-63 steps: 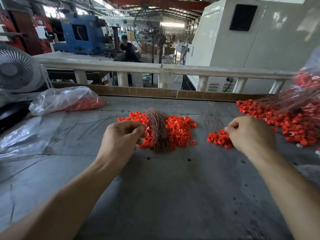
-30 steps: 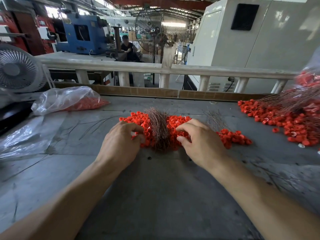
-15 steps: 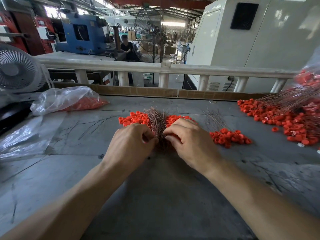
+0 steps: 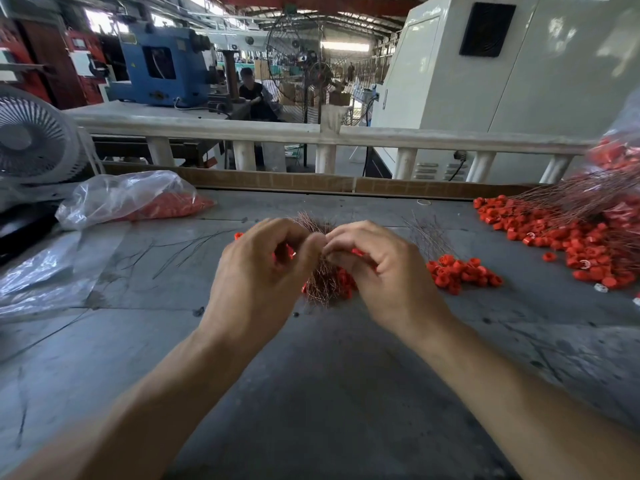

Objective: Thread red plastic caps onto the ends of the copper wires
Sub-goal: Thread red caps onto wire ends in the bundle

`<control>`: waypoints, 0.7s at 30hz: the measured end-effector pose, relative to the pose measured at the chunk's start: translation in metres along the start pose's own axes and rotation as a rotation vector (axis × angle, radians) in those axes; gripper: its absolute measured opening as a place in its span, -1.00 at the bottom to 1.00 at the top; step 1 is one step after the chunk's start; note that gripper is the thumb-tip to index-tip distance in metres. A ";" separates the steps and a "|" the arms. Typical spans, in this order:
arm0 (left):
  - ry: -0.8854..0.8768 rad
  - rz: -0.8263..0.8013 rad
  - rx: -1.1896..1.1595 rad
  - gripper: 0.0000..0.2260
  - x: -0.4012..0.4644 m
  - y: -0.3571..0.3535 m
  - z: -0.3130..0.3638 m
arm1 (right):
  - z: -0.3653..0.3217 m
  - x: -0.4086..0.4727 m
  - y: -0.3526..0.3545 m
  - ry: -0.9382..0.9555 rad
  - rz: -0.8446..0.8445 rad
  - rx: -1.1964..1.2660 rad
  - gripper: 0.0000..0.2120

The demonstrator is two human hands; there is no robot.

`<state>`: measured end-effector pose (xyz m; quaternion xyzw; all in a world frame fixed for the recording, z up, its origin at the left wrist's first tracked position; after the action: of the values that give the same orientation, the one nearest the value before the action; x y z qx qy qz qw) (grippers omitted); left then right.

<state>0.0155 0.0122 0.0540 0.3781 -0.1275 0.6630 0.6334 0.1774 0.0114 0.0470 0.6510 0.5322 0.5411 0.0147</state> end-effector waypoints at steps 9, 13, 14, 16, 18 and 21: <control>0.372 -0.027 0.290 -0.87 0.009 0.025 -0.073 | 0.043 -0.001 0.053 -0.412 0.360 0.611 -0.80; 0.361 -0.136 0.267 -0.88 0.005 0.009 -0.074 | 0.055 -0.006 0.067 -0.489 0.403 0.580 -0.80; 0.352 -0.163 0.268 -0.90 0.003 0.004 -0.073 | 0.057 -0.006 0.067 -0.502 0.389 0.566 -0.81; 0.344 -0.201 0.284 -0.90 0.000 -0.004 -0.074 | 0.059 -0.007 0.062 -0.543 0.342 0.562 -0.84; 0.345 -0.227 0.305 -0.87 -0.001 -0.008 -0.077 | 0.062 -0.008 0.053 -0.604 0.284 0.572 -0.88; 0.347 -0.239 0.305 -0.86 -0.001 -0.008 -0.079 | 0.064 -0.012 0.036 -0.672 0.166 0.589 -0.92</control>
<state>-0.0041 0.0645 -0.0031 0.3624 0.1301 0.6500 0.6552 0.2499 0.0228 0.0337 0.8075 0.5750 0.1247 -0.0427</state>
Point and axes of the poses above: each hand's wrist, its own x-axis towards the middle knuckle, its own y-axis out of the back of the hand, z = x × y, the point moved 9 cm from there along x, towards the middle knuckle, and after that the axes turned 13 degrees about -x, right-handed, at the moved point
